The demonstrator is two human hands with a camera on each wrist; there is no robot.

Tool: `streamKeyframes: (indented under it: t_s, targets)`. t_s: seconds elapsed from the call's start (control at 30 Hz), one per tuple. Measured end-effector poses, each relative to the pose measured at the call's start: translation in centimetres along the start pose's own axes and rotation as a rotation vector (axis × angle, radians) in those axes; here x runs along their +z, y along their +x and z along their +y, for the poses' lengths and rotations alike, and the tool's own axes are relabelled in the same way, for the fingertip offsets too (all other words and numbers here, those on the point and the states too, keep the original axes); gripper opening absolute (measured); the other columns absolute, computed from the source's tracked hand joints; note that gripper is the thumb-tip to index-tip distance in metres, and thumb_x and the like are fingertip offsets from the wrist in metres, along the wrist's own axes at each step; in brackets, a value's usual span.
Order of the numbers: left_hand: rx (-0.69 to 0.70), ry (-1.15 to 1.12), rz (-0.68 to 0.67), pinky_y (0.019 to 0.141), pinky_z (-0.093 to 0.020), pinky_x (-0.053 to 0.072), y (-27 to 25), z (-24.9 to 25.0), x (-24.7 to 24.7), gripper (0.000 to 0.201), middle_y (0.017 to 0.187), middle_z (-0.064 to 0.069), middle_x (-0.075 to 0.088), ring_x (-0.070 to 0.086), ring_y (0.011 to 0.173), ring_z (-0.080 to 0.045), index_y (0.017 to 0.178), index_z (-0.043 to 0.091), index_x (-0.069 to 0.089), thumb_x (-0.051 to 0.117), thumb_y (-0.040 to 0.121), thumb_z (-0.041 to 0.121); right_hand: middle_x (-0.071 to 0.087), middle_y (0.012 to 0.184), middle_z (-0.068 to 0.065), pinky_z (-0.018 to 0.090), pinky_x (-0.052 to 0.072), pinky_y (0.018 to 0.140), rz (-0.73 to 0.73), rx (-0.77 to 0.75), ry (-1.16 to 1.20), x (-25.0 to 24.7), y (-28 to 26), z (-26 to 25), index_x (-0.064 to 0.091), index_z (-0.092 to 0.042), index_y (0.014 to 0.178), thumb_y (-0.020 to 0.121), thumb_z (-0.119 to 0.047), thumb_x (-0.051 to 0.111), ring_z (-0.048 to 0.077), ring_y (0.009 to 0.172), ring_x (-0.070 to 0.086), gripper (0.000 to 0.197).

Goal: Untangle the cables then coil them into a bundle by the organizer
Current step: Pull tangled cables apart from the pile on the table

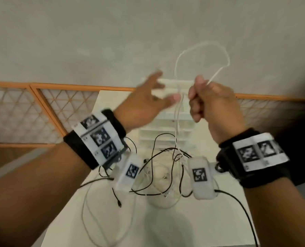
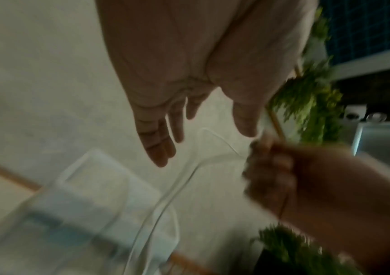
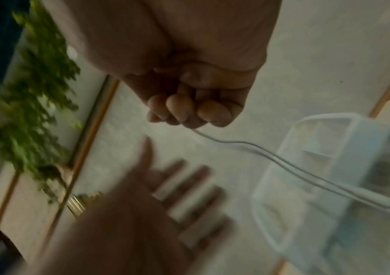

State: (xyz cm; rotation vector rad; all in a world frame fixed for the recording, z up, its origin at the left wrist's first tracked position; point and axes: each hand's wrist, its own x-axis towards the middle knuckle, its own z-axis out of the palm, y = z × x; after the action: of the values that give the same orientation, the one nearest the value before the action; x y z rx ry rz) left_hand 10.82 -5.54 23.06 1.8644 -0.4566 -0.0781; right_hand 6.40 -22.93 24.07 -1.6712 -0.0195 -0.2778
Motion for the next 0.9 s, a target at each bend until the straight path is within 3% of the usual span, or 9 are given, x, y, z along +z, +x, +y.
streamKeyframes:
  t_s: [0.1,0.2,0.27,0.4,0.5,0.57,0.67,0.77,0.9]
  targets:
    - [-0.077,0.07,-0.279,0.095,-0.024,0.047,-2.1,-3.8,2.9,0.073,0.124,0.01,0.064,0.059,0.109,-0.001,0.147,0.029,0.036,0.071,0.085,0.043,0.046,0.051,0.0,0.03,0.034,0.048,-0.019,-0.084,0.097,0.6,0.6,-3.2,0.06,-0.015,0.07,0.105,-0.036,0.044,0.02,0.047,0.04,0.043]
    - [-0.066,0.098,-0.325,0.095,-0.035,0.05,-3.4,-7.4,5.0,0.014,0.095,0.004,0.075,0.064,0.091,-0.003,0.099,0.027,0.07,0.056,0.098,0.028,0.044,0.053,0.0,0.031,0.033,0.049,0.015,-0.095,0.102,1.0,0.9,-4.3,0.059,-0.014,0.072,0.105,-0.036,0.043,0.02,0.047,0.037,0.043]
    - [-0.116,0.085,-0.233,0.091,-0.044,0.051,-3.7,-9.3,4.7,0.022,0.084,0.004,0.072,0.066,0.087,-0.017,0.077,0.032,0.066,0.055,0.096,0.025,0.04,0.054,0.0,0.03,0.032,0.049,0.049,-0.065,0.132,0.6,0.7,-4.4,0.059,-0.014,0.072,0.105,-0.037,0.043,0.019,0.047,0.033,0.043]
    - [-0.096,-0.062,0.101,0.081,-0.026,0.048,-2.5,-8.1,1.4,0.027,0.1,0.003,0.061,0.059,0.092,-0.014,0.105,0.023,0.056,0.068,0.085,0.009,0.035,0.054,-0.001,0.027,0.032,0.048,0.008,0.033,0.139,0.4,-0.2,-3.3,0.063,-0.011,0.073,0.106,-0.039,0.04,0.017,0.044,0.03,0.048]
    - [0.028,-0.088,-0.218,0.091,-0.026,0.05,-1.2,-4.5,0.8,0.052,0.12,0.002,0.059,0.056,0.111,-0.012,0.128,0.026,0.047,0.071,0.084,0.01,0.041,0.058,0.0,0.029,0.035,0.049,-0.042,0.072,0.087,1.5,-0.5,-1.7,0.066,-0.008,0.078,0.105,-0.038,0.043,0.017,0.044,0.035,0.047]
    - [0.093,0.012,-0.33,0.092,-0.031,0.052,-1.5,-3.4,2.5,0.026,0.103,0.002,0.069,0.063,0.102,-0.012,0.116,0.021,0.059,0.065,0.092,0.014,0.043,0.06,0.001,0.03,0.035,0.05,-0.059,0.076,0.09,1.9,-0.2,-1.3,0.067,-0.008,0.078,0.104,-0.035,0.045,0.018,0.046,0.036,0.044]
    - [0.016,0.042,-0.181,0.078,-0.04,0.054,-1.7,-4.9,3.9,0.012,0.076,0.004,0.065,0.065,0.077,-0.016,0.093,0.018,0.064,0.054,0.098,0.014,0.054,0.065,-0.002,0.031,0.036,0.05,-0.023,0.084,0.148,0.8,0.4,-1.9,0.063,-0.01,0.07,0.102,-0.029,0.048,0.019,0.048,0.04,0.04]
    - [-0.018,-0.027,-0.005,0.074,-0.023,0.047,-0.9,-5.5,3.4,0.03,0.104,0.003,0.057,0.058,0.089,-0.01,0.116,0.023,0.052,0.067,0.09,0.019,0.062,0.079,0.004,0.03,0.037,0.048,-0.062,0.123,0.141,-1.4,0.6,-2.0,0.058,-0.008,0.071,0.103,-0.029,0.048,0.021,0.051,0.047,0.039]
    - [0.198,0.066,-0.184,0.083,-0.014,0.046,0.2,-3.7,4.8,0.042,0.116,0.009,0.056,0.056,0.109,-0.006,0.125,0.027,0.048,0.069,0.089,0.021,0.06,0.069,0.014,0.03,0.038,0.044,-0.225,0.168,0.042,-1.5,0.2,-0.6,0.06,-0.001,0.085,0.106,-0.025,0.042,0.026,0.048,0.053,0.036]
